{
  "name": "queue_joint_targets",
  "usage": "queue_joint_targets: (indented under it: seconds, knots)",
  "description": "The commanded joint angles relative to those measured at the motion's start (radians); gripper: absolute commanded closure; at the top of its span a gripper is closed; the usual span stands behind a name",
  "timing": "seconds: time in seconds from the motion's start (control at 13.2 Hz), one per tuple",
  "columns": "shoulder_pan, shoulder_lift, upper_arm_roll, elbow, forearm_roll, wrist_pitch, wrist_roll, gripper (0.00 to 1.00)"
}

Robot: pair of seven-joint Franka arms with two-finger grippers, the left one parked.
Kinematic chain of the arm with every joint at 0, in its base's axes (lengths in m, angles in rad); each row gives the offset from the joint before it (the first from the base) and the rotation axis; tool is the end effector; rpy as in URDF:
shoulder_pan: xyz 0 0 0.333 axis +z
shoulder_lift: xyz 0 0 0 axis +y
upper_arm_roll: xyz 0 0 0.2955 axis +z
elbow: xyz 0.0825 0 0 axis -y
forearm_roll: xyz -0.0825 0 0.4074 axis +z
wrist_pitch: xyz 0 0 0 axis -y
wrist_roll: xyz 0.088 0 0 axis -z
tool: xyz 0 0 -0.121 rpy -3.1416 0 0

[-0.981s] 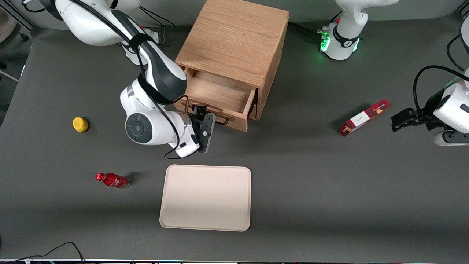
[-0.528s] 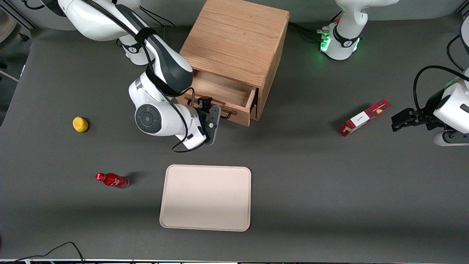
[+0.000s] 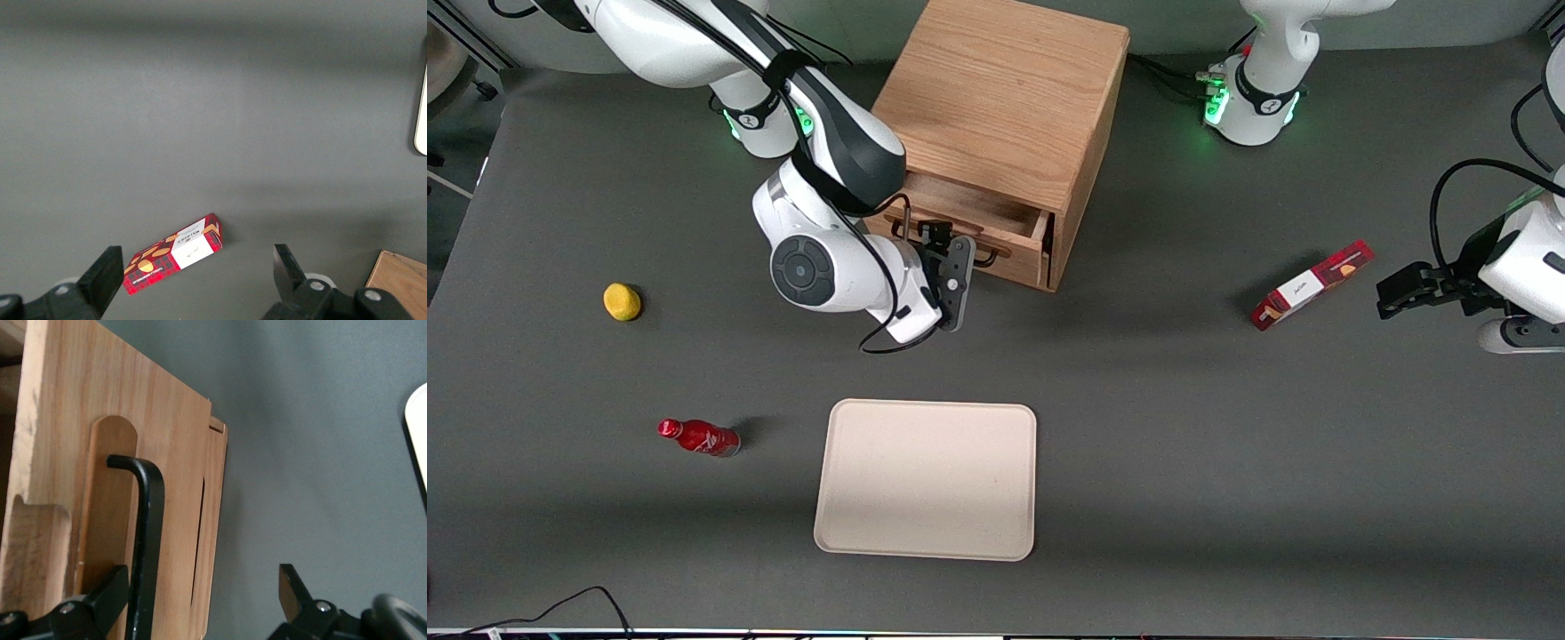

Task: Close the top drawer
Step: 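Push the drawer front with the right gripper into the cabinet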

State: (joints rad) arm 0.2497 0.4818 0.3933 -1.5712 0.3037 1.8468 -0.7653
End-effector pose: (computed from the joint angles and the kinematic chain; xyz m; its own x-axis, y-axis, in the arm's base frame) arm 0.5389 0.4041 0.3345 0.3262 0.9318 0.1594 0.8644 -0.2257 -0.4492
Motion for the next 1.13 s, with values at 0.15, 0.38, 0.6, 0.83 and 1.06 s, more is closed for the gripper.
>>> queue_joint_targets:
  seconds: [0.15,0.38,0.6,0.83,1.06]
  knots:
    - [-0.004,-0.060,0.047,-0.096,0.035,0.063,0.060,0.00]
    - [-0.007,-0.063,0.076,-0.133,0.037,0.106,0.080,0.00]
    - [-0.007,-0.069,0.081,-0.147,0.037,0.107,0.086,0.00]
    - [-0.010,-0.091,0.090,-0.147,0.037,0.097,0.086,0.00]
    - [-0.012,-0.106,0.094,-0.147,0.041,0.086,0.087,0.00]
